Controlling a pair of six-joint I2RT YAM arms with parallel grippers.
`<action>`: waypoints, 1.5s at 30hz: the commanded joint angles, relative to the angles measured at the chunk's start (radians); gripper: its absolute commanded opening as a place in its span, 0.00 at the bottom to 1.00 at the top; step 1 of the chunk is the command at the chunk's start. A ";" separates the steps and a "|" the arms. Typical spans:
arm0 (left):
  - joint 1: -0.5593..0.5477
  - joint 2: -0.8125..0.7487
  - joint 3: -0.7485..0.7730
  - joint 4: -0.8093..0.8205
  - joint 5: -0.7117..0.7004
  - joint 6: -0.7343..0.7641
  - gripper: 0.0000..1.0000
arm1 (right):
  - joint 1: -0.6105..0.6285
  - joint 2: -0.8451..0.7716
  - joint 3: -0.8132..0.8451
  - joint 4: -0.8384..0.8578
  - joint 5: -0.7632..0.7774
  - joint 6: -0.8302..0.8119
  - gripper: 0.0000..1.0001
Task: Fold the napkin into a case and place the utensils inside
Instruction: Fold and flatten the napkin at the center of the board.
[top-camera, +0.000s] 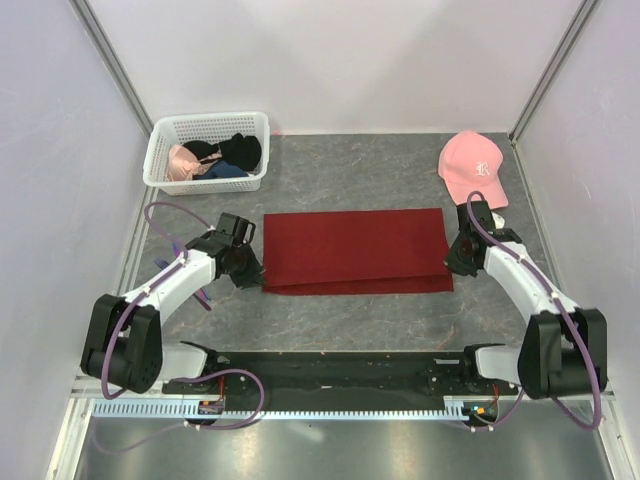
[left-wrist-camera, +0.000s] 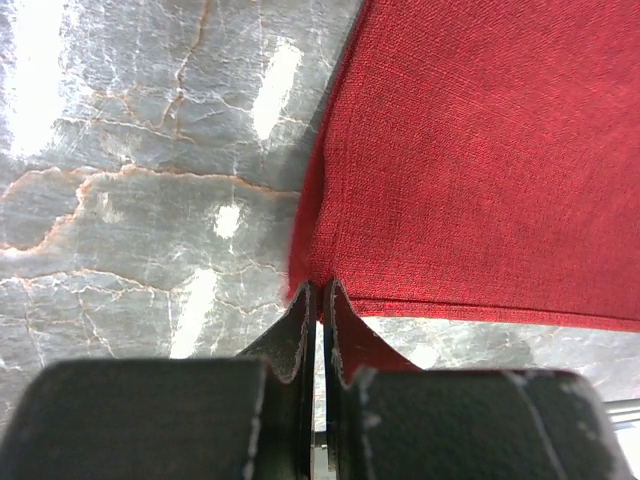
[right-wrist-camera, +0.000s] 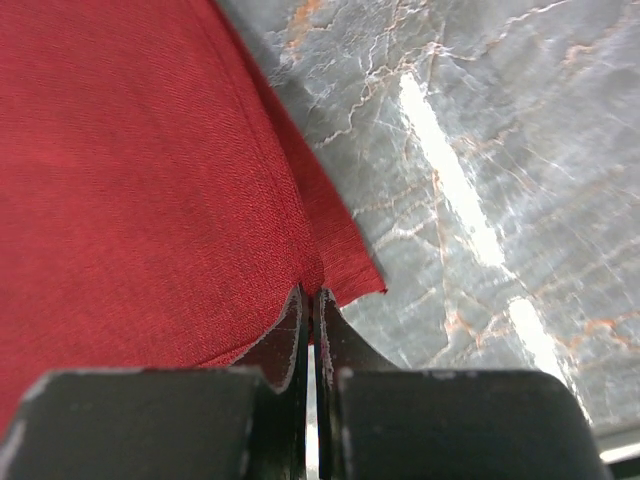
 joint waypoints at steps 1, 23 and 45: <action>0.009 -0.023 -0.027 -0.055 -0.105 -0.020 0.02 | -0.009 -0.069 -0.029 -0.063 0.080 0.014 0.00; 0.009 0.052 -0.100 0.020 -0.134 -0.023 0.02 | -0.009 0.048 -0.161 0.072 0.121 0.052 0.00; 0.009 -0.100 0.035 0.049 0.079 0.023 0.20 | -0.007 -0.034 -0.051 0.073 -0.027 -0.054 0.40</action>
